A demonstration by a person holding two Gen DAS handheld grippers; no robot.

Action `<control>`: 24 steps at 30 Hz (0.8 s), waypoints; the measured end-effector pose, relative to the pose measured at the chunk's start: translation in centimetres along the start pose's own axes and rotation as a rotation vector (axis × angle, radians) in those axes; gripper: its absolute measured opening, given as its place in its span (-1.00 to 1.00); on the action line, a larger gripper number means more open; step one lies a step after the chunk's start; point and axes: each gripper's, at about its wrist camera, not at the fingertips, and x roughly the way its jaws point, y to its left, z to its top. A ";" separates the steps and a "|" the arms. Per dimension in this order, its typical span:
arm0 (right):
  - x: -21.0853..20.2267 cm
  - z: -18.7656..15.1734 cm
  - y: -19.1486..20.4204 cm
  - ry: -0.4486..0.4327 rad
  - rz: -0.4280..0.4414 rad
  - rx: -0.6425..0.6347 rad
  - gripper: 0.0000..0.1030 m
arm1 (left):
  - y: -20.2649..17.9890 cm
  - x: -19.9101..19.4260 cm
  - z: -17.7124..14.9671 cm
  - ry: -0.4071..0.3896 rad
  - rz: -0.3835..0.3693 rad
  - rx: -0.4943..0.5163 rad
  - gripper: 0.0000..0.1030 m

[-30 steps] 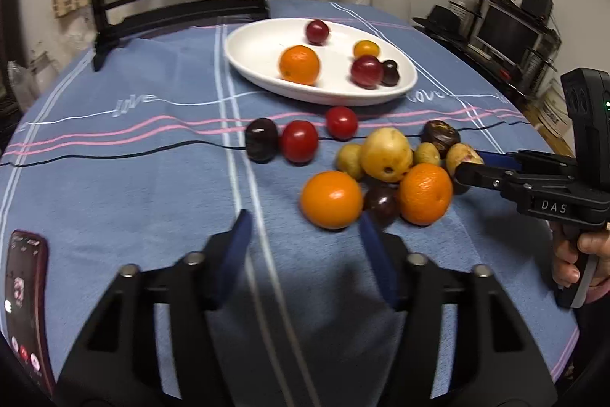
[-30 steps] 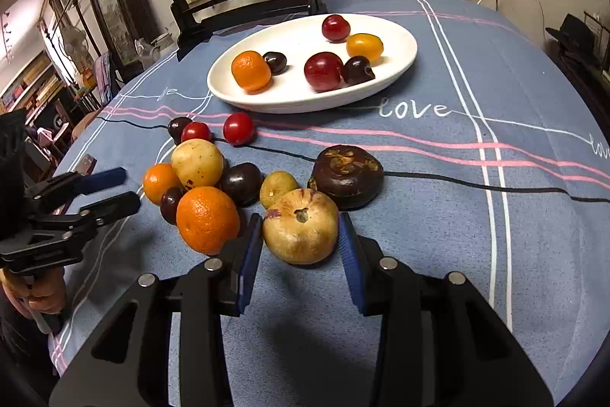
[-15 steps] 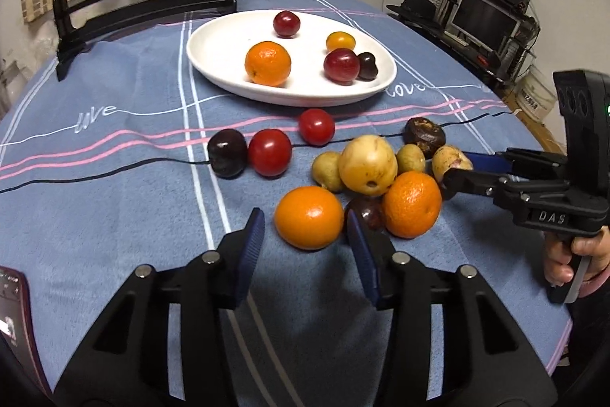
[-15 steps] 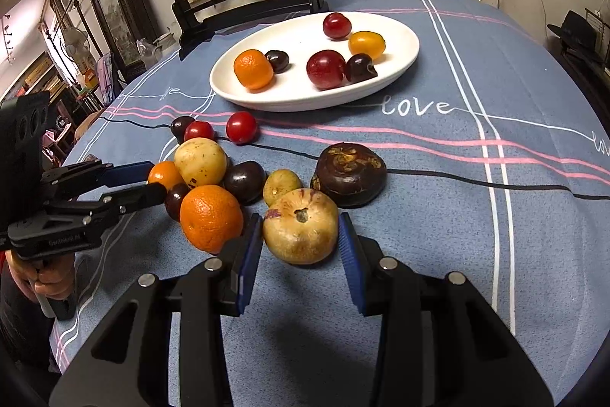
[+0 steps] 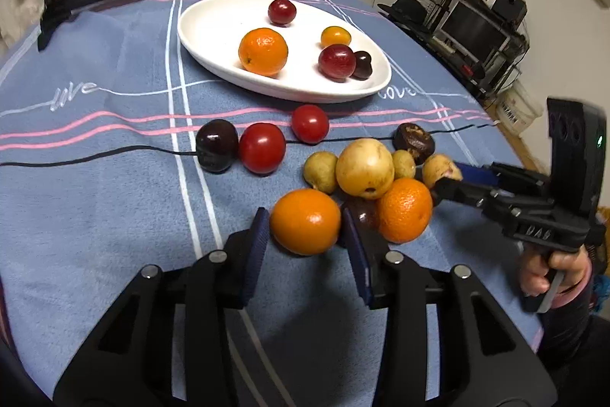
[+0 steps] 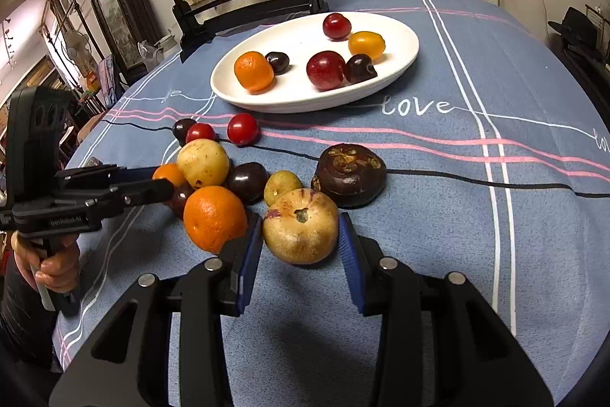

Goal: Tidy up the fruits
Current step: 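Grasp a mandarin orange with the left tool while the right tool grasps a pale brown pear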

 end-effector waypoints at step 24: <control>-0.6 0.1 -0.2 -0.014 -0.005 0.007 -0.23 | -0.2 1.3 0.2 0.007 0.125 -0.021 -0.21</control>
